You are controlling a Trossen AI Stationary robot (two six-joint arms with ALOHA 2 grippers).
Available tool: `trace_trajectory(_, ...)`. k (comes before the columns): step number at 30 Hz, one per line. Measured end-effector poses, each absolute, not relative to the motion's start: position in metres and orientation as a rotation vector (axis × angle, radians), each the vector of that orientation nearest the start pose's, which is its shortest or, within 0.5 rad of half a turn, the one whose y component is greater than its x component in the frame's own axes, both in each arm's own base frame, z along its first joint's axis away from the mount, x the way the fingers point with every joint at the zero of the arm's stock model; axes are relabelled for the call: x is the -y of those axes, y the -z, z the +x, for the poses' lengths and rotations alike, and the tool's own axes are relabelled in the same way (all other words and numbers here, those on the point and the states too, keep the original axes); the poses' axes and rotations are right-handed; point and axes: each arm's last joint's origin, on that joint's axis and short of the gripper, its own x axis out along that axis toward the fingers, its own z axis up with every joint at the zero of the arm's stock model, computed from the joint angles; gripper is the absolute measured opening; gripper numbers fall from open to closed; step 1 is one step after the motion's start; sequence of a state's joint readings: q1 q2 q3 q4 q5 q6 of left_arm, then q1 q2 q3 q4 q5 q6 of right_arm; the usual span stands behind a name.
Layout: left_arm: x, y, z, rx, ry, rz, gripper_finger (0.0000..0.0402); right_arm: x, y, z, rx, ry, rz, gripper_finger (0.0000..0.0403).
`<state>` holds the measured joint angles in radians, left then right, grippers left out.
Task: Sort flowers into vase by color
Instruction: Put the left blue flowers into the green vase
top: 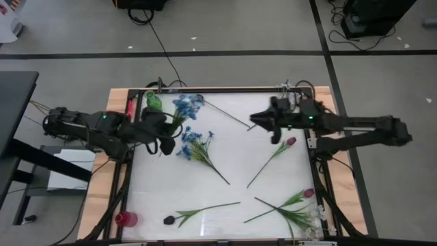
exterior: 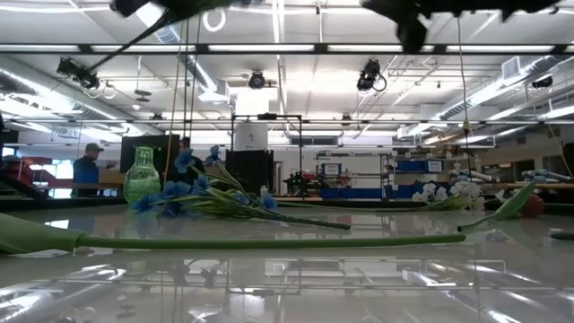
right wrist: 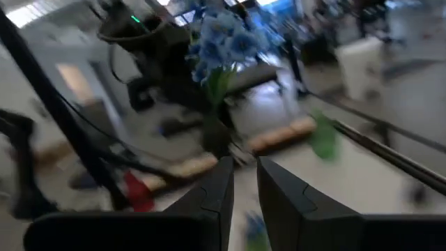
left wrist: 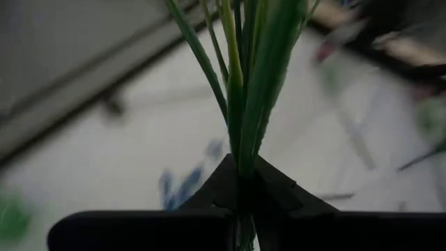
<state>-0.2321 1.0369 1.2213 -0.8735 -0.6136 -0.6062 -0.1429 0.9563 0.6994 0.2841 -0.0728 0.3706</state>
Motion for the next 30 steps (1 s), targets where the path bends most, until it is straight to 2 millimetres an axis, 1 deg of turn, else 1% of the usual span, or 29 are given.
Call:
trace_trajectory(3,0.028,-0.397,0.193,-0.324,-0.446,-0.196,0.0029,0.022,-0.332,0.249,0.168,-0.011,0.399,0.0081)
trace_trajectory(6,0.027,-0.413,0.196,-0.203,-0.365,-0.151,0.0029,0.016,-0.350,0.275,0.285,-0.066,0.400,0.0104)
trace_trajectory(9,0.025,-0.422,0.197,-0.130,-0.312,-0.154,0.0029,0.013,-0.365,0.298,0.300,-0.062,0.385,0.0135)
trace_trajectory(12,0.023,-0.421,0.204,-0.131,-0.276,-0.127,0.0029,0.010,-0.368,0.324,0.245,-0.038,0.327,0.0165)
trace_trajectory(16,0.024,-0.405,0.226,-0.217,-0.211,-0.103,0.0029,0.002,-0.372,0.352,0.218,-0.039,0.252,0.0186)
trace_trajectory(18,0.024,-0.400,0.233,-0.239,-0.190,-0.101,0.0029,-0.001,-0.373,0.362,0.211,-0.045,0.232,0.0187)
trace_trajectory(20,0.024,-0.401,0.234,-0.233,-0.181,-0.105,0.0029,-0.005,-0.373,0.371,0.210,-0.054,0.222,0.0186)
trace_trajectory(25,0.024,-0.404,0.234,-0.208,-0.176,-0.111,0.0029,-0.009,-0.371,0.379,0.207,-0.033,0.228,0.0179)
trace_trajectory(28,0.024,-0.407,0.233,-0.182,-0.171,-0.118,0.0029,-0.008,-0.370,0.379,0.194,0.012,0.252,0.0155)
trace_trajectory(30,0.024,-0.407,0.233,-0.184,-0.170,-0.120,0.0029,-0.007,-0.370,0.378,0.182,0.015,0.263,0.0122)
